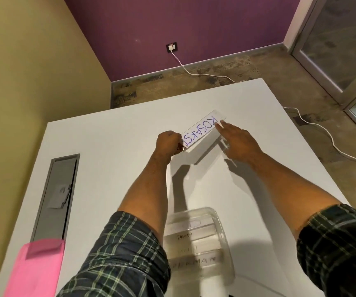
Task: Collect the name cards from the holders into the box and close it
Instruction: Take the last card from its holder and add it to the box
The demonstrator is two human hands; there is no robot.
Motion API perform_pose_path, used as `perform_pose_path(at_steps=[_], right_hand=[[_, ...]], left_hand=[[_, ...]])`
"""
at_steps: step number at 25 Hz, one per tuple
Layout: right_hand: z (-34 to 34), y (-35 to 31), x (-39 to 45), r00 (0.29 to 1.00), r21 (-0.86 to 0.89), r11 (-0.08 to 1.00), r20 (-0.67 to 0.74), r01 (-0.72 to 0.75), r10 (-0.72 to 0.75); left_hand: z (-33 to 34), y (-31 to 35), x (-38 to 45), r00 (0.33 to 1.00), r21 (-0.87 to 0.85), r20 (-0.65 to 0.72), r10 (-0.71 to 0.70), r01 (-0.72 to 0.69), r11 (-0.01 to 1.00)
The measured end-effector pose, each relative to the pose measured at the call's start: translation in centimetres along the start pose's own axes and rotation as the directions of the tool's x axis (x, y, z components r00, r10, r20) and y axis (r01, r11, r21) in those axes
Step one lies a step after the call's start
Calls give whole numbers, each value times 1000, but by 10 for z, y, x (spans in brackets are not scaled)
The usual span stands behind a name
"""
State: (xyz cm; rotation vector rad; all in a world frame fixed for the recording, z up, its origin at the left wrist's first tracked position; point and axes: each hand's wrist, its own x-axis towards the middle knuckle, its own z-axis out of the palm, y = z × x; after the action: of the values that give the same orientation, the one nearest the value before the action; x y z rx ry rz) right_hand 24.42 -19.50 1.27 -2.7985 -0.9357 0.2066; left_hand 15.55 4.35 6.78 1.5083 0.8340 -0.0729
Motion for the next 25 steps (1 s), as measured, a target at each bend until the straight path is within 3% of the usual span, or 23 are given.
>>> perform_pose_path(at_steps=[4,8,11,13,16,19,25], right_hand=[[-9,-32,-28,978,-145,983,-162,110,-133],[-9,-69,-56,941,-322,915,-149,244,-303],[-8,-87,-78,908,-234,892,-74,386,-413],[-7,-94,-94,897,-198,877,46,439,-439],[-1,-100,-117,862,-83,859,105,505,-497],[3,-102,-135,853,19,866,166,499,-495],[15,-111,-155,838,28,858,199,514,-508]], left_hand=[[-47,-5,-57,985,-41,134,-107,113,993],[-90,-35,-98,952,-32,239,-193,207,978],[-112,-59,-115,921,-11,280,-271,285,958],[-124,-71,-129,916,16,264,-302,309,951],[-136,-86,-148,929,137,206,-308,285,949],[-143,-96,-160,938,303,167,-303,244,921],[-139,-117,-167,957,333,95,-274,229,915]])
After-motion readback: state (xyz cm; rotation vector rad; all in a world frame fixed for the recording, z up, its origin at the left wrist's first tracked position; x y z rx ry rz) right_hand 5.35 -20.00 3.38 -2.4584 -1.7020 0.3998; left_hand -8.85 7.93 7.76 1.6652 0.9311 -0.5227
